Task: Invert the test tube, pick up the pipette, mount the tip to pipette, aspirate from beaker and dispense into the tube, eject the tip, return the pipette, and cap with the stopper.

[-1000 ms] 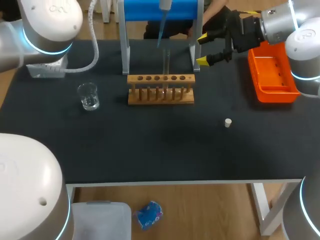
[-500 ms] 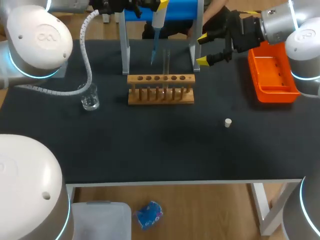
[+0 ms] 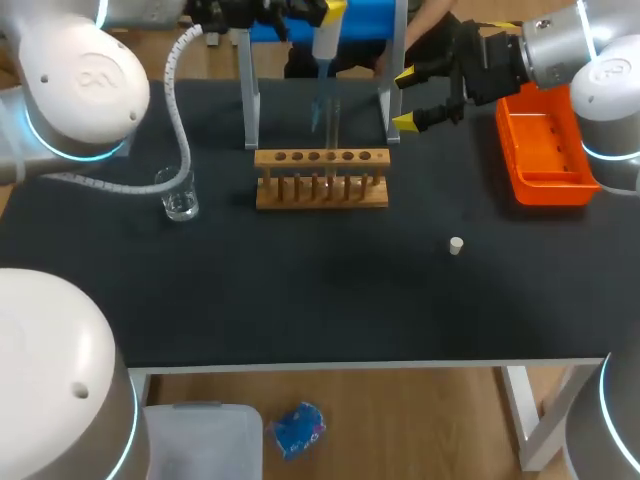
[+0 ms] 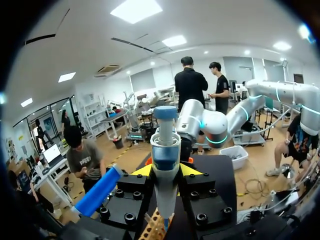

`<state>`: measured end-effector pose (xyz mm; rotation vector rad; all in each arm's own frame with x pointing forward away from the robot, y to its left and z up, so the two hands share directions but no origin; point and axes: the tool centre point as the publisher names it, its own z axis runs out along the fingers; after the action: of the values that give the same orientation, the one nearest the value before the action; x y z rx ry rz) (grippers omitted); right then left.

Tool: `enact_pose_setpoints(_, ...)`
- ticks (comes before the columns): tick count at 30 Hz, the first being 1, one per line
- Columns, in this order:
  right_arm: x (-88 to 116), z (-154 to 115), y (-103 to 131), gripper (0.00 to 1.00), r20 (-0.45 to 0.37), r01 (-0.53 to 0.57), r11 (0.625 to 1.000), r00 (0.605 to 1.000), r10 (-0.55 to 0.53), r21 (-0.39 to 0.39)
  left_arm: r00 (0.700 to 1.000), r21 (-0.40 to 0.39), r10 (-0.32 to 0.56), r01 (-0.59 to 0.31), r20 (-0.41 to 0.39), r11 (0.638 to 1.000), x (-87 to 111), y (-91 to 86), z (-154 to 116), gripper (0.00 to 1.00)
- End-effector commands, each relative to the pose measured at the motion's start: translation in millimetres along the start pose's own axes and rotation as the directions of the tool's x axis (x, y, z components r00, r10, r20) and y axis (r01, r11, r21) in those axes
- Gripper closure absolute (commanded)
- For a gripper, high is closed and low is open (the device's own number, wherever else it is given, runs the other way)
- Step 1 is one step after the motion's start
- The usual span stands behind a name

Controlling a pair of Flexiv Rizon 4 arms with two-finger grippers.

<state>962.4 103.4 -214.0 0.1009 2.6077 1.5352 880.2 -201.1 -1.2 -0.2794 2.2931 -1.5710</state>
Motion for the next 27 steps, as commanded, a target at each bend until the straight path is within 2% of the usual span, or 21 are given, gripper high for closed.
enact_pose_setpoints(1, 0, 0, 0, 0.0, -0.001, 0.0, 1.0, 1.0, 0.0, 0.002, 1.0, 0.045, -0.016, 0.016, -0.004, 0.999, 22.8, 16.7, 5, 1.0)
enact_pose_setpoints(6, 0, 0, 0, 0.0, -0.001, 0.0, 1.0, 1.0, 0.0, 0.002, 0.998, 0.073, -0.022, 0.027, -0.06, 0.997, 48.0, 30.3, 12, 1.0)
enact_pose_setpoints(11, 0, 0, 0, 0.0, -0.001, 0.0, 1.0, 1.0, 0.0, 0.002, 0.993, 0.09, -0.006, 0.017, -0.12, 0.996, 60.8, 37.4, 14, 1.0)
enact_pose_setpoints(17, 0, 0, 0, 0.0, -0.001, 0.0, 1.0, 1.0, 0.0, 0.002, 0.989, 0.095, 0.002, 0.011, -0.145, 0.995, 66.4, 45.8, 19, 1.0)
enact_pose_setpoints(22, 0, 0, 0, 0.0, -0.001, 0.0, 1.0, 1.0, 0.0, 0.002, 0.982, 0.025, -0.01, 0.015, -0.188, 1.0, 67.8, 53.9, 28, 1.0)
enact_pose_setpoints(27, 0, 0, 0, 0.0, -0.001, 0.0, 1.0, 1.0, 0.0, 0.002, 0.981, 0.031, -0.008, 0.014, -0.194, 0.999, 63.7, 56.5, 33, 1.0)
